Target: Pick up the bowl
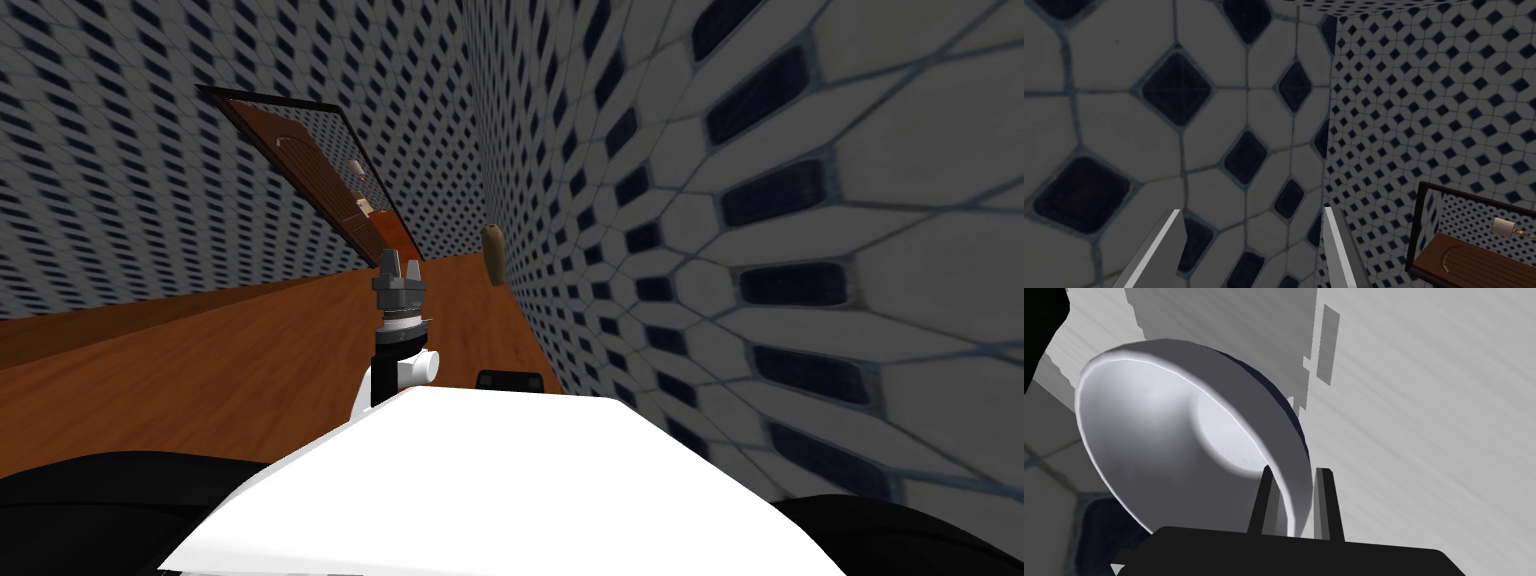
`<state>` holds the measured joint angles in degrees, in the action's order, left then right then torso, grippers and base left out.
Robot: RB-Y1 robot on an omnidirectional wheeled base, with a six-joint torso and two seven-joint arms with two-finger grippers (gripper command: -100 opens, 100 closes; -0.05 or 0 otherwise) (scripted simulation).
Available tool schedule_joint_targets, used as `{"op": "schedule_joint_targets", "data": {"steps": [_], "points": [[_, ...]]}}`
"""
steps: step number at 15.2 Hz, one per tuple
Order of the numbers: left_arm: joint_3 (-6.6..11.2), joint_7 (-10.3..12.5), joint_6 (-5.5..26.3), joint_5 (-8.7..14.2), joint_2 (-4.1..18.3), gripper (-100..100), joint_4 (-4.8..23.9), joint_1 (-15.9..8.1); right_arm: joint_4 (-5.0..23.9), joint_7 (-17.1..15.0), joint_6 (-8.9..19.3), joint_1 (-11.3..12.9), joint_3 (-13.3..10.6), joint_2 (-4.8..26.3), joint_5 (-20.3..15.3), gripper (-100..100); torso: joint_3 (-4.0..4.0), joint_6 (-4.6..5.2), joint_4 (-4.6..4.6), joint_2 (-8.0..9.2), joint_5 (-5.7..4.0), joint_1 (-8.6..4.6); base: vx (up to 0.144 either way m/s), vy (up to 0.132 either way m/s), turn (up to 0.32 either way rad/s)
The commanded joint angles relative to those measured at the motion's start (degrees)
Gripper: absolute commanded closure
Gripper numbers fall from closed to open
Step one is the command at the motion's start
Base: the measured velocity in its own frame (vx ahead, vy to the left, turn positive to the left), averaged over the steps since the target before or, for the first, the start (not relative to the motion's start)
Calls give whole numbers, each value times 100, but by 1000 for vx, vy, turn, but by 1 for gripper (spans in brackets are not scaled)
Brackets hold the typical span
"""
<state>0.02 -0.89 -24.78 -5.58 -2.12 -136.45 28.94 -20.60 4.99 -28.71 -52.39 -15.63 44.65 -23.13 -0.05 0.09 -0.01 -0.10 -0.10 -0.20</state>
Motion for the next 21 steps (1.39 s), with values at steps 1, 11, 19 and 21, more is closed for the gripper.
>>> {"op": "schedule_joint_targets", "data": {"steps": [1,11,19,21], "points": [[0,0,0,0,0,0,0,0,-133,-254,-44,-54,286,-70,-286,100,0,0,0,0,0,0,8,-12,-44],[0,0,0,0,0,0,0,0,-677,-899,-135,-283,1120,-269,-1517,100,20,7,33,7,-51,1,5,-4,-22],[0,0,0,0,0,0,0,0,-948,-1222,-181,-397,1690,-368,-2528,100,33,2,52,13,-74,-14,6,-2,-17],[0,0,0,0,0,0,0,0,-1220,-1524,-226,-511,1946,-467,-2781,100,34,3,52,16,-74,-14,6,-2,-11]]}}
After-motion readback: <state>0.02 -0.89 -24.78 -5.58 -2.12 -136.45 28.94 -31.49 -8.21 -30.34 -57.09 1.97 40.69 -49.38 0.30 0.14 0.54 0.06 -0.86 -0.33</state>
